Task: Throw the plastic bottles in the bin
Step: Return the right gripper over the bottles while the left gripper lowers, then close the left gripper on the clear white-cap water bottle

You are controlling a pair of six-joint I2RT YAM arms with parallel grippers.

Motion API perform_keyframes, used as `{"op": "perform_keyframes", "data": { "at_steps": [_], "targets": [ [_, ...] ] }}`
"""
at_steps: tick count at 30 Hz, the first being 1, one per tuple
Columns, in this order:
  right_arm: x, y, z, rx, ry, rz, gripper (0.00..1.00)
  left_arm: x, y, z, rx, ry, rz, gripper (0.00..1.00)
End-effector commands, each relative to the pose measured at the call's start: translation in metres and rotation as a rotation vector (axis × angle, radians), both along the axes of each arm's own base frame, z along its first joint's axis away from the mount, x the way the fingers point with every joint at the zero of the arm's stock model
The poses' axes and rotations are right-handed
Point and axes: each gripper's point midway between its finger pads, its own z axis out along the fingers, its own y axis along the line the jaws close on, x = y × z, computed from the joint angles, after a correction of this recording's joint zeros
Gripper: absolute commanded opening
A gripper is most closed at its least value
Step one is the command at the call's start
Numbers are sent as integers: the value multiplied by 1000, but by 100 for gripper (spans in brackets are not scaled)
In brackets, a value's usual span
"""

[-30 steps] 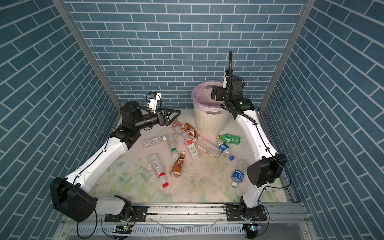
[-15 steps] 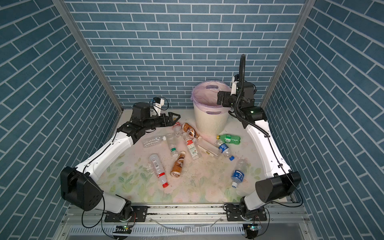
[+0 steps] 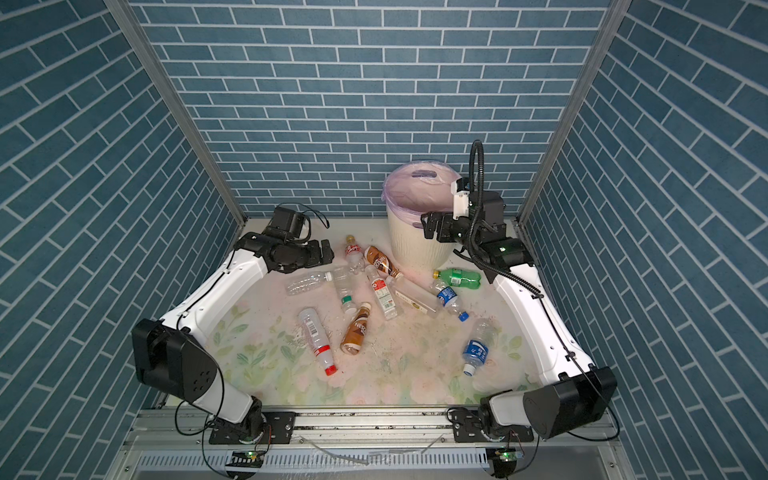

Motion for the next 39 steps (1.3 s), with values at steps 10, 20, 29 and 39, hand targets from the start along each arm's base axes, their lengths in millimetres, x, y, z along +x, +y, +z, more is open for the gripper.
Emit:
{"op": "perform_keyframes", "data": {
  "at_steps": [10,20,29,39],
  "targets": [
    [-41,101,-23,37,33,290,99,-8,65,-69,167,253,80,99],
    [-38,132,-53,23,118,343,99,24,73,-110,267,302,10,99],
    [-35,134,-73,-24,146,355,99,45,76,-113,321,279,-52,99],
    [-38,134,-78,-15,157,360,99,41,56,-117,265,261,-231,97]
  ]
}}
